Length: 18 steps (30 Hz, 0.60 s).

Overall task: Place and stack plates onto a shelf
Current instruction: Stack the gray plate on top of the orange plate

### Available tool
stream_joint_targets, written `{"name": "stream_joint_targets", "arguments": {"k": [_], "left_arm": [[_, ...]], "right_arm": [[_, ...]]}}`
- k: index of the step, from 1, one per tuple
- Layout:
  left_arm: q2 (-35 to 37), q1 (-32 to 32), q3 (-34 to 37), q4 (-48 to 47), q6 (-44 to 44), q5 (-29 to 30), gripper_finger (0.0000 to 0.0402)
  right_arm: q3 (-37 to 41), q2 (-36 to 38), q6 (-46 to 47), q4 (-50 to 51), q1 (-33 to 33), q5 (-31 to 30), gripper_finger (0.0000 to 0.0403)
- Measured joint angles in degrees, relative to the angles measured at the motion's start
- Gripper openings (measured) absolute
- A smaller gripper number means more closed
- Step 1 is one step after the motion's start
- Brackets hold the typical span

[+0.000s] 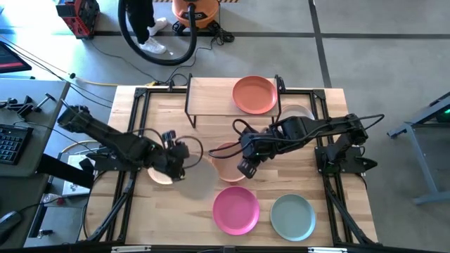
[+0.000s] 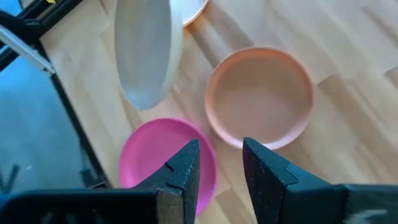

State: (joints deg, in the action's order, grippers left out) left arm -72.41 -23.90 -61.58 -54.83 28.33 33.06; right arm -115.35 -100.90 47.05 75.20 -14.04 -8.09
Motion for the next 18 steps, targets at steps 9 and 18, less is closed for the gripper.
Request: {"name": "stream_joint_targets", "arguments": {"k": [9, 18], "left_arm": [[0.12, 7.14, -3.95, -0.83, -0.96, 4.03, 0.0], [0.14, 12.19, -7.09, -0.7, -6.21, 4.1, 0.0]], "right_arm": [[0.0, 0.0, -2.58, 0.16, 1.29, -3.46, 0.0099], [0.02, -0.35, -6.23, 0.28, 4.88, -0.4, 0.0099]]}}
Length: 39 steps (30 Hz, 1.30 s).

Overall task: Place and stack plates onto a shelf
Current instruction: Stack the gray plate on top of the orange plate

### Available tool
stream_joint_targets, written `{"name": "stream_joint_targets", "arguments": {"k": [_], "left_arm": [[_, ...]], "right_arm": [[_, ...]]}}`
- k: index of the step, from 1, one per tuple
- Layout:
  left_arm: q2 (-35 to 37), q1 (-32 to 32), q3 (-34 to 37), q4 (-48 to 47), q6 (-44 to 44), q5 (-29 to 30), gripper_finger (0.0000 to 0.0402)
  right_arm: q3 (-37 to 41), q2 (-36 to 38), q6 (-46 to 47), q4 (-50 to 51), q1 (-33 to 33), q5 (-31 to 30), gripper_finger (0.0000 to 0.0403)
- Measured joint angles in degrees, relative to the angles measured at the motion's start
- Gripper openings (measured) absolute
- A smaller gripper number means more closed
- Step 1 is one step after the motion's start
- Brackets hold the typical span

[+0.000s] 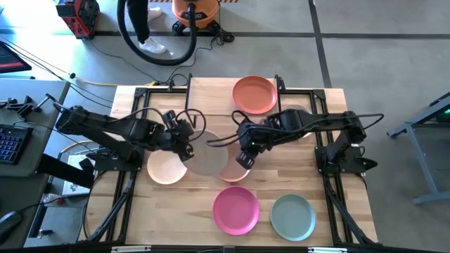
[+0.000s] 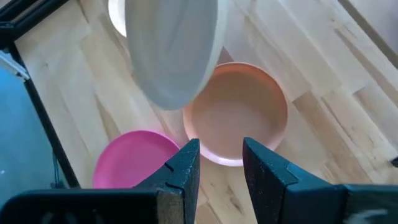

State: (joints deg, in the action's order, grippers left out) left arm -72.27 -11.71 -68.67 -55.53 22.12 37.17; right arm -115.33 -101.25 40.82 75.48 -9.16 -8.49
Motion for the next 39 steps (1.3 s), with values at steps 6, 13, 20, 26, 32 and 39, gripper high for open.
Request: {"name": "stream_joint_targets", "arguments": {"k": [6, 13, 20, 26, 32, 39], "left_arm": [[0.0, 2.77, -0.96, -0.02, -0.25, -0.02, 0.0], [0.0, 5.91, -1.08, 0.14, -0.23, -0.02, 0.0], [0.0, 9.0, -1.08, 6.7, -0.93, -0.02, 0.0], [-0.02, 11.15, -1.08, 13.07, -1.83, -0.04, 0.0], [-0.04, 12.71, -1.08, 16.1, -3.84, -0.83, 0.0], [-0.04, 13.44, -1.08, 18.44, -4.33, -0.91, 0.0]], "right_arm": [[0.0, 0.0, -1.97, 0.09, 2.54, -0.98, 0.0111], [0.0, 0.0, -3.87, 0.02, 5.44, -7.28, 0.0168], [-0.01, -0.5, -7.12, -3.46, 9.0, -8.52, 0.0184], [-0.02, -1.44, -10.29, -5.12, 10.78, -8.52, 0.0172], [-0.02, -1.62, -11.13, -5.78, 11.66, -8.51, 0.0155], [-0.02, -1.62, -10.48, -5.88, 12.19, -8.5, 0.0085]]}}
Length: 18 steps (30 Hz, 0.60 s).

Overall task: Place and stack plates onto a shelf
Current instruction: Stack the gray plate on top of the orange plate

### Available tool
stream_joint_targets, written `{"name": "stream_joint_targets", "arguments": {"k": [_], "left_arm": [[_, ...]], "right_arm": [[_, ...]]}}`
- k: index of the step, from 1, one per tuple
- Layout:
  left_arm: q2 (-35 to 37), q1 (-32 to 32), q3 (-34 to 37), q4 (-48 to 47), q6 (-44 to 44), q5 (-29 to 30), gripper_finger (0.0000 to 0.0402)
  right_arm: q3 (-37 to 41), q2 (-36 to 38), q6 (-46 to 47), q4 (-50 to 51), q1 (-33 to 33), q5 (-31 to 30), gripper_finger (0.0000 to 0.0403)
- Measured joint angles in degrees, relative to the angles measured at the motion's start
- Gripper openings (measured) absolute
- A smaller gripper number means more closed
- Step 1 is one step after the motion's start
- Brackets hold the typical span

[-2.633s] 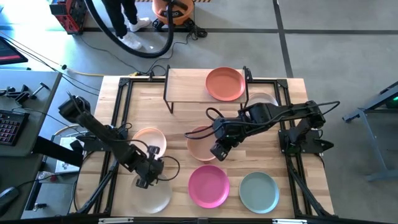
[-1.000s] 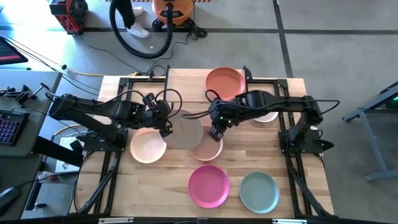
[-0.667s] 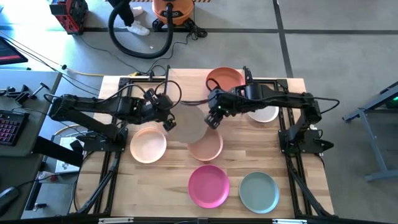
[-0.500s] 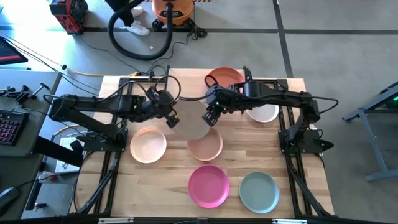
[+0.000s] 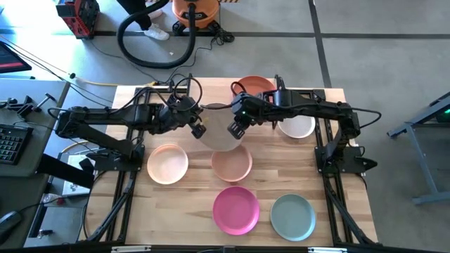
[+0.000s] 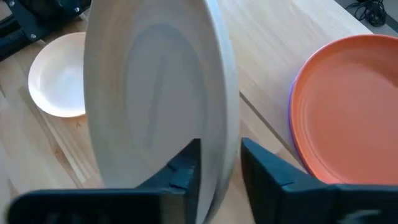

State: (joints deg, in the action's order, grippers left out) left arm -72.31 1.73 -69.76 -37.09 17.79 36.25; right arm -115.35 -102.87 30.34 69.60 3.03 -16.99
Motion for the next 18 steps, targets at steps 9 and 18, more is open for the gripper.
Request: {"name": "stream_joint_targets", "arguments": {"k": [9, 18], "left_arm": [[0.02, 0.21, 0.0, 0.18, -1.9, -0.1, 0.0011], [0.02, 1.91, 0.0, 1.86, -1.98, -8.81, 0.0039]], "right_arm": [[0.0, 0.0, 2.54, 0.07, 0.49, -0.38, 0.0014], [0.0, 0.0, 2.1, 0.02, 1.5, 1.15, 0.0001]]}}
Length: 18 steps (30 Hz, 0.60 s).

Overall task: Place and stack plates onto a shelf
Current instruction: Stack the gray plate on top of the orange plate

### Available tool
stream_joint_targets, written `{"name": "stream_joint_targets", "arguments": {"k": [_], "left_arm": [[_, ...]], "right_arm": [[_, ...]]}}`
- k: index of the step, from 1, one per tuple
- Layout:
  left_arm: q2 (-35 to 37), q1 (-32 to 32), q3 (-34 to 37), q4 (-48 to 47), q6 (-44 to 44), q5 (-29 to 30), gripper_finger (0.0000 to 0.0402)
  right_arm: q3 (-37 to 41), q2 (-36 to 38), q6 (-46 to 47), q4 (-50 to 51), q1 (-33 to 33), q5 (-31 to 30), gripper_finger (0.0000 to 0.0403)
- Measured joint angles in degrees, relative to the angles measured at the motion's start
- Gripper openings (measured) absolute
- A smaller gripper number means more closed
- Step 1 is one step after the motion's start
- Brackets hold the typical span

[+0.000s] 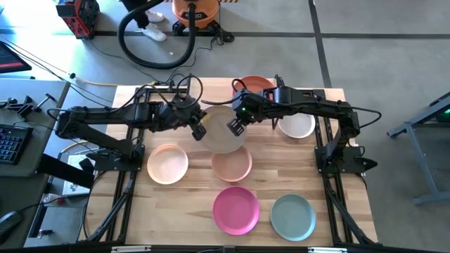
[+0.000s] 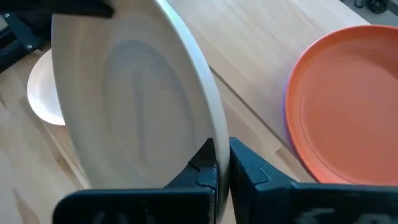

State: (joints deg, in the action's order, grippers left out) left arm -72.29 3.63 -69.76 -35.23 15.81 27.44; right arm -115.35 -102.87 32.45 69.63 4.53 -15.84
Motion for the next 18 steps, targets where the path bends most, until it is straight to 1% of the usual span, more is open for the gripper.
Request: {"name": "stream_joint_targets", "arguments": {"k": [4, 8, 13, 18], "left_arm": [[0.0, 2.32, 0.0, 1.77, 0.05, -5.77, 0.006], [0.0, 4.12, 0.0, 3.73, 1.38, -9.47, 0.0082], [0.08, 5.48, 0.0, 6.38, 2.0, -11.58, 0.0101], [0.84, 5.8, 0.02, 8.67, 1.99, -12.13, 0.0106]], "right_arm": [[0.0, 0.0, 0.01, 0.37, 0.39, 0.05, 0.0001], [0.0, 0.0, -0.18, 1.9, 0.76, 0.05, 0.0001], [0.0, 0.02, -1.49, 4.18, 1.49, 0.04, 0.0001], [0.0, 0.07, -3.7, 6.88, 2.83, 0.49, 0.0]]}}
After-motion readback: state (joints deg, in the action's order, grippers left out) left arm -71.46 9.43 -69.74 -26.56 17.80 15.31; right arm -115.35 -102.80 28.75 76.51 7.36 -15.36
